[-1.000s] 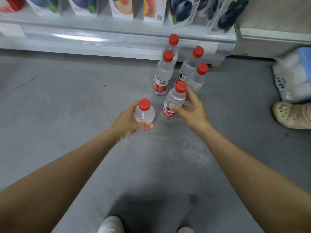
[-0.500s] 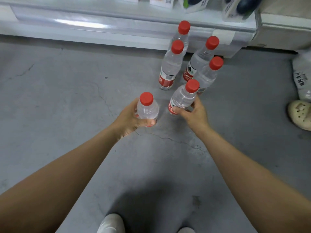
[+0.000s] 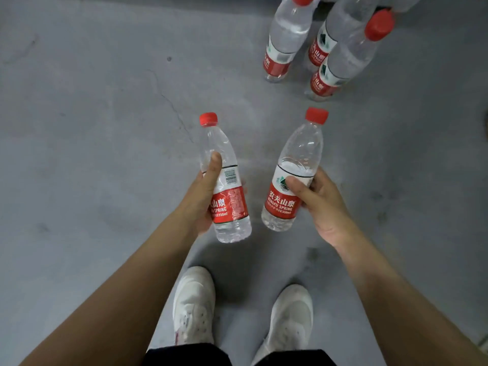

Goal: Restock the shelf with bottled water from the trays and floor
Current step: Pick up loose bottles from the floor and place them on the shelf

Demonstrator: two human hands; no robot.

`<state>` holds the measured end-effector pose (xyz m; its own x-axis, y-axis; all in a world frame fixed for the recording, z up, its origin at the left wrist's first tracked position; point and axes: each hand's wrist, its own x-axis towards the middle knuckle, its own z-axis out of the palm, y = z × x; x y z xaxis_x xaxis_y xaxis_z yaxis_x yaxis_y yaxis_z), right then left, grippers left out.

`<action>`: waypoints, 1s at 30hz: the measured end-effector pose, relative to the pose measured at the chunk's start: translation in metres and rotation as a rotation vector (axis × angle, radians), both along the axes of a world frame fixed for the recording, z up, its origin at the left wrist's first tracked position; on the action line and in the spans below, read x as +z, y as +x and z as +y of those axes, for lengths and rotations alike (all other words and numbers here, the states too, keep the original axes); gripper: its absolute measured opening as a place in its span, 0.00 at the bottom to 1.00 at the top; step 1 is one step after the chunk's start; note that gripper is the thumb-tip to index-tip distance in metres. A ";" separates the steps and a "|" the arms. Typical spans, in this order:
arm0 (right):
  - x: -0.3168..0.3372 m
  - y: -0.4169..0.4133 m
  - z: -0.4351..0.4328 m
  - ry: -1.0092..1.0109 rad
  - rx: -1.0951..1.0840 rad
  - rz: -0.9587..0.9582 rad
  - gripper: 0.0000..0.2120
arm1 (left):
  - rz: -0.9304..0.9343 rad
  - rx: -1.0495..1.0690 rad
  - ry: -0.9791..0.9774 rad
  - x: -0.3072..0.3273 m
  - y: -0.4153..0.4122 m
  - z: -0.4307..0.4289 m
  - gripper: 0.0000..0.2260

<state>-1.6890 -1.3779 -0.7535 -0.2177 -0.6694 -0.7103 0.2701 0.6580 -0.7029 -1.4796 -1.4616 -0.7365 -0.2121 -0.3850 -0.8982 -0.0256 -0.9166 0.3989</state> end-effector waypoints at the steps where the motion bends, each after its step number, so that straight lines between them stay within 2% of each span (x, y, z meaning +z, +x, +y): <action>1: 0.006 0.005 0.011 0.026 -0.016 -0.014 0.31 | 0.005 -0.009 0.017 0.007 0.004 0.011 0.36; 5: 0.041 0.026 0.050 0.103 -0.109 -0.082 0.34 | -0.028 0.014 0.117 0.051 0.020 0.052 0.36; 8: 0.084 0.040 0.065 0.141 -0.102 -0.081 0.27 | -0.061 -0.003 0.105 0.098 0.029 0.075 0.34; 12: 0.157 0.054 0.068 0.148 -0.067 -0.080 0.24 | -0.087 0.053 0.060 0.167 0.035 0.087 0.28; 15: 0.226 0.058 0.058 0.146 -0.049 -0.095 0.21 | -0.060 0.080 0.045 0.232 0.037 0.082 0.32; 18: 0.302 0.053 0.038 0.121 -0.006 -0.107 0.22 | -0.009 0.123 0.017 0.303 0.033 0.065 0.34; 22: 0.410 0.037 0.002 0.058 -0.011 -0.099 0.26 | 0.124 0.195 -0.067 0.414 0.018 0.030 0.26; 25: 0.503 0.023 -0.028 -0.038 -0.034 -0.092 0.29 | 0.243 0.190 -0.195 0.508 0.010 0.002 0.28; 28: 0.599 0.010 -0.054 -0.168 -0.082 -0.160 0.29 | 0.323 0.177 -0.364 0.608 0.003 -0.020 0.22; 30: 0.660 0.005 -0.067 -0.241 -0.087 -0.186 0.35 | 0.366 0.195 -0.460 0.671 -0.001 -0.030 0.21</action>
<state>-1.6842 -1.4446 -0.0935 -0.1624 -0.8079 -0.5664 0.4565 0.4474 -0.7690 -1.4803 -1.4912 -0.0658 -0.3622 -0.7782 -0.5130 0.3381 -0.6226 0.7057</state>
